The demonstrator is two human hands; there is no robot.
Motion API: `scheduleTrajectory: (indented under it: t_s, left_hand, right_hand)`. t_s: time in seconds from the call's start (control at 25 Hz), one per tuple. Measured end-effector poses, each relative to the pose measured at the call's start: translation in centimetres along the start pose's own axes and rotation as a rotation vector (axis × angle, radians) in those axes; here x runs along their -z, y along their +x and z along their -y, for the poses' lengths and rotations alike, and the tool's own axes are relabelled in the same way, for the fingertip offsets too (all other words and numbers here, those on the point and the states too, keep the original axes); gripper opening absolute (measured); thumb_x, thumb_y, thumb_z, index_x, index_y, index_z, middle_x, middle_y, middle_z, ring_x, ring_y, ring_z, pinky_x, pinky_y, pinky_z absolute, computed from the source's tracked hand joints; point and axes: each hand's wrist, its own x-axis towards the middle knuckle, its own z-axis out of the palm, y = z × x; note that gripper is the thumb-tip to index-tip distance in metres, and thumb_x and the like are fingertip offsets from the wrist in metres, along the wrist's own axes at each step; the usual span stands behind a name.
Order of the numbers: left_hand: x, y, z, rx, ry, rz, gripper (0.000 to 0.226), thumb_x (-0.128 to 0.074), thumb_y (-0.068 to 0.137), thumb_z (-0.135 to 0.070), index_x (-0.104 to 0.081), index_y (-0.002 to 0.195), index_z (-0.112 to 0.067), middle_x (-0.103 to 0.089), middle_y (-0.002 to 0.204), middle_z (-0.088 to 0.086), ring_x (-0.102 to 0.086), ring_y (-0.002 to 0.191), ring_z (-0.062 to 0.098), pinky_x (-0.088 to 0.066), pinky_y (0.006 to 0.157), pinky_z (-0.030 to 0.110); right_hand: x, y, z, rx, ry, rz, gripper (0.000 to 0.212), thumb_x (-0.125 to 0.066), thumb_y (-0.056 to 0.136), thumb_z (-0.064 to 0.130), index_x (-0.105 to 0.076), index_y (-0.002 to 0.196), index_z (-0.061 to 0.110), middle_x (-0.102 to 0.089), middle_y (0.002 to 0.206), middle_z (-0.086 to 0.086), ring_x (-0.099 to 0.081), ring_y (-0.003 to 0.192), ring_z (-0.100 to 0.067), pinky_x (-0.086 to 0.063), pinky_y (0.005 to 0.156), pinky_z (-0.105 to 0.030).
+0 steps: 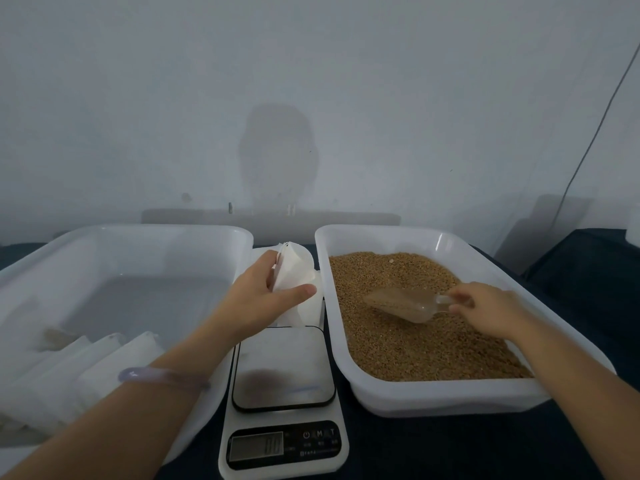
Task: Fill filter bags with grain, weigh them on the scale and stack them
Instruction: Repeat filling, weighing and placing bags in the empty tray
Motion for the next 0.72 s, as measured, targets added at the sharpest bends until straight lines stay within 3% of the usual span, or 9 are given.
scheduleTrajectory:
  t_s: [0.16,0.28,0.36,0.44,0.52,0.64,0.72]
  left_hand:
    - [0.0,-0.5,-0.6,-0.055,-0.032,0.029,0.048,-0.07,0.062,-0.046,-0.054,0.102,-0.025,-0.067,0.096,0.004,-0.064,0.091,0.024,-0.054,0.078,0.042]
    - [-0.1,-0.8,-3.0,-0.131,-0.005,0.052,0.049,-0.066,0.063,-0.053,-0.054,0.106,-0.033,-0.064,0.091,-0.022,-0.062,0.086,-0.002,-0.05,0.068,0.017]
    - [-1.4,-0.1,-5.0,-0.183,0.013,0.081,0.055,-0.064,0.062,-0.061,-0.053,0.109,-0.035,-0.061,0.089,-0.029,-0.059,0.081,-0.009,-0.046,0.061,0.009]
    - [-3.7,0.6,-6.3,-0.185,0.05,0.128,0.057,-0.065,0.069,-0.06,-0.05,0.115,-0.03,-0.062,0.094,-0.018,-0.062,0.081,-0.001,-0.05,0.059,0.015]
    - [-6.5,0.9,-6.5,-0.159,0.101,0.129,0.045,-0.068,0.078,-0.049,-0.046,0.111,-0.028,-0.059,0.096,-0.011,-0.061,0.084,0.007,-0.054,0.059,0.022]
    - [-9.3,0.9,-5.1,-0.095,0.116,0.078,0.041,-0.07,0.079,-0.042,-0.045,0.106,-0.025,-0.055,0.088,-0.013,-0.058,0.096,0.019,-0.048,0.094,0.045]
    - [-10.0,1.0,-4.1,-0.061,0.155,0.043,0.041,-0.07,0.078,-0.041,-0.043,0.106,-0.029,-0.052,0.084,-0.019,-0.057,0.1,0.022,-0.036,0.104,0.054]
  right_hand:
    - [-0.1,-0.2,0.1,-0.015,0.075,0.034,0.029,-0.062,0.089,0.03,-0.06,0.117,0.028,-0.061,0.114,0.009,-0.055,0.103,-0.012,-0.037,0.105,-0.045]
    - [-0.1,-0.3,0.3,0.019,0.127,0.059,0.025,-0.064,0.087,0.03,-0.062,0.112,0.03,-0.063,0.11,0.009,-0.056,0.097,-0.01,-0.044,0.098,-0.041]
    - [0.0,-0.3,0.4,0.046,0.15,0.09,0.023,-0.064,0.087,0.029,-0.062,0.109,0.031,-0.064,0.109,0.008,-0.057,0.095,-0.008,-0.046,0.093,-0.034]
    - [0.1,-0.5,0.5,0.053,0.173,0.095,0.026,-0.064,0.087,0.028,-0.061,0.113,0.029,-0.063,0.113,0.006,-0.056,0.096,-0.008,-0.045,0.092,-0.032]
    - [0.1,-0.8,0.5,0.018,0.206,0.066,0.032,-0.061,0.09,0.027,-0.059,0.122,0.025,-0.061,0.119,0.004,-0.054,0.099,-0.01,-0.043,0.093,-0.032]
    - [0.4,-1.0,0.5,-0.054,0.312,-0.001,0.034,-0.053,0.095,0.026,-0.055,0.128,0.02,-0.063,0.11,0.002,-0.061,0.094,-0.018,-0.048,0.074,-0.025]
    - [0.8,-1.3,0.5,-0.076,0.402,-0.066,0.034,-0.05,0.096,0.028,-0.055,0.127,0.018,-0.062,0.099,0.004,-0.061,0.088,-0.02,-0.042,0.062,-0.021]
